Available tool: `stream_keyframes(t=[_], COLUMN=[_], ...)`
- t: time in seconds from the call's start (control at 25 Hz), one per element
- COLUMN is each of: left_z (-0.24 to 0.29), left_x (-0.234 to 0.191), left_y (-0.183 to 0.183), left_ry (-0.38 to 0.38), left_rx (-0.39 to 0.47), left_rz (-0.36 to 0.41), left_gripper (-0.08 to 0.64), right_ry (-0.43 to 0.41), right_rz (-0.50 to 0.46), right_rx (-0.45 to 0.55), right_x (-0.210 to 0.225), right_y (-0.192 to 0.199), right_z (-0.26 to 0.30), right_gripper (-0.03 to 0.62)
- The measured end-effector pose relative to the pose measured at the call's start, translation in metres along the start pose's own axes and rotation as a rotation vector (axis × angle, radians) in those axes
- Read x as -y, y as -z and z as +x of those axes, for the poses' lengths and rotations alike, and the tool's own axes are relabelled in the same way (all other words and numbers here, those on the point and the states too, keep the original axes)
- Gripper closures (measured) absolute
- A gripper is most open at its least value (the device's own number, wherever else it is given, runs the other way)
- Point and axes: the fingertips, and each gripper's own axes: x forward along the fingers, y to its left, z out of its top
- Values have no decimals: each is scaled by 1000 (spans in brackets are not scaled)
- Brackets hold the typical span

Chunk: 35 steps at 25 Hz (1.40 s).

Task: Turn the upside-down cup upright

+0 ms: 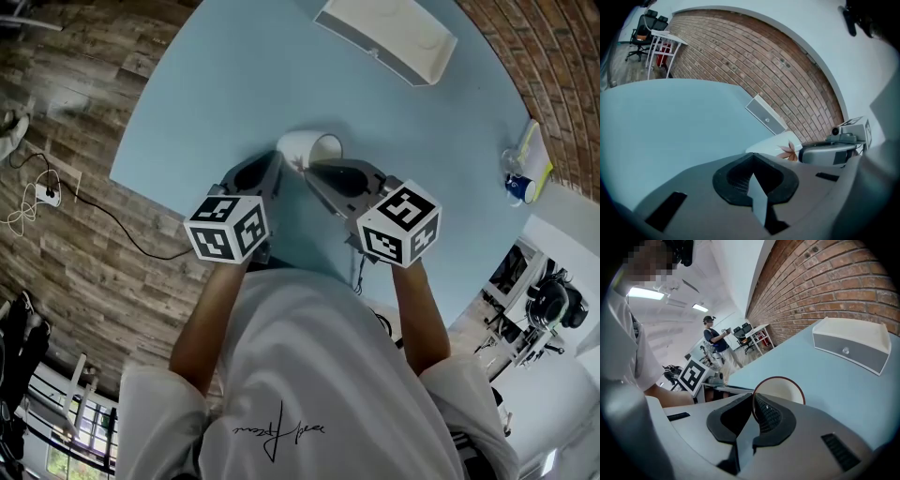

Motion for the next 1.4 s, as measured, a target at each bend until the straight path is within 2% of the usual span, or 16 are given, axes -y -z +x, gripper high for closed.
stream_keyframes(t=[0.32, 0.8, 0.96, 1.12, 1.4], left_z=[0, -4, -5, -11, -13], left_x=[-1, -4, -7, -16, -14], left_y=[-3, -5, -6, -7, -7], left_ry=[5, 7, -4, -23, -4], left_rx=[3, 8, 11, 17, 16], left_rz=[-4, -12, -18, -30, -46], left_gripper=[551, 551, 551, 551, 551], right_ry=[3, 50, 14, 17, 9], right_rz=[-21, -125, -99, -95, -71], right_rx=[-8, -30, -3, 3, 15], right_x=[-1, -6, -10, -10, -11], right_y=[-7, -13, -20, -22, -23], right_z=[8, 12, 15, 20, 23], right_gripper=[569, 569, 569, 569, 569])
